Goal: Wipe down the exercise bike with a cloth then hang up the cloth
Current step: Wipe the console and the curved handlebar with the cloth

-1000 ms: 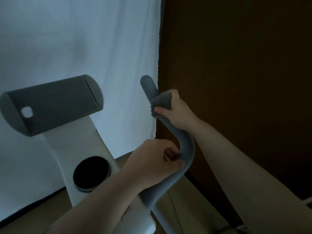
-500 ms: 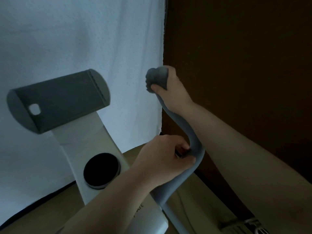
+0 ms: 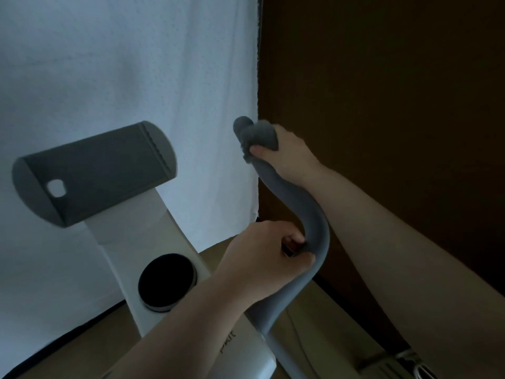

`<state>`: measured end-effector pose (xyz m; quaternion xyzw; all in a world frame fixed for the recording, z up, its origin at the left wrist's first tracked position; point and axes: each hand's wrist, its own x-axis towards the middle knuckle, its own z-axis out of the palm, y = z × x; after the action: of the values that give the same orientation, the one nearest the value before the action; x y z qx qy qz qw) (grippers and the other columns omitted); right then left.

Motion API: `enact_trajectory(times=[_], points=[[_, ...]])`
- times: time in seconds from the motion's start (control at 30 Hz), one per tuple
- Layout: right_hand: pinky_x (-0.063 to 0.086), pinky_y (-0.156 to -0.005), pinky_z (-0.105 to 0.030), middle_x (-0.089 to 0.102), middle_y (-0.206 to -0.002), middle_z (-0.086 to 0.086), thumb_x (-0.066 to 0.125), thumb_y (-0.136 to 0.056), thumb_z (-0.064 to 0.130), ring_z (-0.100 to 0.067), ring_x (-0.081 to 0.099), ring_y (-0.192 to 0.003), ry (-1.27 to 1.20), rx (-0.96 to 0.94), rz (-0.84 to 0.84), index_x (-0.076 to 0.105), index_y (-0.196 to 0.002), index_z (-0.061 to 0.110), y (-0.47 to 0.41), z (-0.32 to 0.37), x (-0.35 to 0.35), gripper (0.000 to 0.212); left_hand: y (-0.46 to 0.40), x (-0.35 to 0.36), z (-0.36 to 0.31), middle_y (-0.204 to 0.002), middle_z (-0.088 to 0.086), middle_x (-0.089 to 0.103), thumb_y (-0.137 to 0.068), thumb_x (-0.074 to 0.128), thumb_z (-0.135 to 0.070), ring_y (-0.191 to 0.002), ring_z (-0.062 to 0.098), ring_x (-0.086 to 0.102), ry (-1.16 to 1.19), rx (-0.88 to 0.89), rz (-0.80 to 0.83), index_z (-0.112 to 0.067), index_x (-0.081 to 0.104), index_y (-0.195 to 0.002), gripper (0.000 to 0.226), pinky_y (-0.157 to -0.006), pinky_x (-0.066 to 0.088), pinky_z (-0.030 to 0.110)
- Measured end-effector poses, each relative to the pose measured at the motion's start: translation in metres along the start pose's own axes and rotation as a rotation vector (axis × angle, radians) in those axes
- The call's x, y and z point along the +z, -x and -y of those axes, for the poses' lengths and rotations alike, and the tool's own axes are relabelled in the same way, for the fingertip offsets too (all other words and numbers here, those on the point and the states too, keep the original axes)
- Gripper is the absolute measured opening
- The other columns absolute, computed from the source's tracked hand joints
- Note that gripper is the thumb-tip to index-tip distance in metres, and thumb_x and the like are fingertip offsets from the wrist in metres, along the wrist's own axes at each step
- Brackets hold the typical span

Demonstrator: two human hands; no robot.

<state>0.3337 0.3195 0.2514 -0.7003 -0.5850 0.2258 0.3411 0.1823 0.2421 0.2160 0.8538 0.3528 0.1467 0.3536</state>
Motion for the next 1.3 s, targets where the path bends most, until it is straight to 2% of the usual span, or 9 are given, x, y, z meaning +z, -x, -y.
enact_trajectory(times=[0.13,0.23,0.37,0.5,0.6,0.73,0.87,1.03,1.3], points=[[0.049,-0.075,-0.022,0.065,-0.108,0.002,0.063,-0.090,0.036,-0.012,0.061,-0.098,-0.008,0.163,0.207,0.059,-0.111,0.021,0.030,-0.029,-0.020,0.026,-0.001,0.000,-0.001,-0.085,-0.017,0.069,-0.083,0.064,-0.046,-0.079,-0.009,0.058,-0.005,0.011,0.011,-0.031,0.068,-0.096,0.020,-0.072,0.053,0.021],[0.050,-0.066,-0.021,0.069,-0.104,-0.001,0.063,-0.090,0.042,-0.014,0.066,-0.093,-0.143,0.256,0.310,0.063,-0.111,0.018,0.025,-0.025,-0.027,0.032,-0.001,-0.001,-0.002,-0.082,-0.015,0.069,-0.081,0.066,-0.044,-0.075,-0.006,0.060,0.021,0.010,0.009,-0.030,0.068,-0.090,0.017,-0.073,0.054,0.025],[0.053,-0.060,-0.018,0.069,-0.100,0.000,0.060,-0.094,0.032,-0.010,0.070,-0.082,-0.461,0.247,0.155,0.055,-0.120,0.024,0.036,-0.029,-0.008,0.027,-0.002,0.001,0.001,-0.080,-0.015,0.070,-0.081,0.067,-0.044,-0.073,-0.006,0.061,0.008,0.019,-0.005,-0.030,0.069,-0.090,0.017,-0.076,0.054,0.024],[0.053,-0.057,-0.019,0.072,-0.098,0.000,0.063,-0.091,0.038,-0.014,0.072,-0.080,-0.429,0.318,0.088,0.054,-0.123,0.026,0.068,-0.049,-0.012,0.035,-0.003,0.001,0.003,-0.084,-0.015,0.070,-0.082,0.067,-0.042,-0.074,-0.006,0.062,0.004,0.066,-0.001,-0.028,0.070,-0.093,0.018,-0.073,0.053,0.021],[0.053,-0.055,-0.021,0.073,-0.086,-0.003,0.064,-0.090,0.037,-0.012,0.071,-0.069,-0.553,0.381,-0.085,0.058,-0.119,0.019,0.097,-0.058,-0.004,0.034,-0.003,0.000,0.004,-0.087,-0.018,0.070,-0.081,0.069,-0.041,-0.075,-0.009,0.060,0.028,0.079,-0.005,-0.030,0.070,-0.095,0.017,-0.070,0.048,0.014],[0.057,-0.085,-0.042,0.072,-0.104,-0.008,0.061,-0.092,0.038,-0.023,0.071,-0.093,-0.861,0.453,-0.303,0.059,-0.122,0.017,0.130,-0.068,0.025,0.037,-0.001,0.002,0.004,-0.090,-0.018,0.069,-0.080,0.070,-0.039,-0.077,-0.010,0.060,0.070,0.070,-0.018,-0.031,0.070,-0.099,0.020,-0.070,0.049,0.014],[0.054,-0.090,-0.041,0.071,-0.102,-0.013,0.056,-0.093,0.041,-0.025,0.069,-0.094,-0.844,0.600,-0.278,0.062,-0.114,0.010,0.107,-0.049,0.012,0.038,-0.004,0.003,0.005,-0.090,-0.018,0.069,-0.080,0.071,-0.040,-0.077,-0.010,0.060,0.067,0.063,-0.003,-0.030,0.069,-0.100,0.022,-0.065,0.044,0.009],[0.054,-0.085,-0.039,0.066,-0.105,-0.002,0.057,-0.093,0.038,-0.018,0.064,-0.095,-0.606,0.544,-0.433,0.049,-0.116,0.019,0.137,-0.034,0.027,0.031,-0.003,0.004,0.005,-0.083,-0.016,0.069,-0.079,0.071,-0.042,-0.074,-0.010,0.061,0.066,0.083,-0.013,-0.030,0.070,-0.092,0.018,-0.065,0.049,0.012],[0.052,-0.086,-0.038,0.062,-0.113,-0.001,0.056,-0.094,0.035,-0.020,0.061,-0.102,-0.637,0.539,-0.475,0.044,-0.133,0.018,0.146,-0.023,0.030,0.044,-0.003,-0.002,0.003,-0.081,-0.017,0.069,-0.076,0.070,-0.050,-0.073,-0.009,0.061,0.007,0.058,0.006,-0.031,0.071,-0.090,0.024,-0.065,0.048,0.015]])
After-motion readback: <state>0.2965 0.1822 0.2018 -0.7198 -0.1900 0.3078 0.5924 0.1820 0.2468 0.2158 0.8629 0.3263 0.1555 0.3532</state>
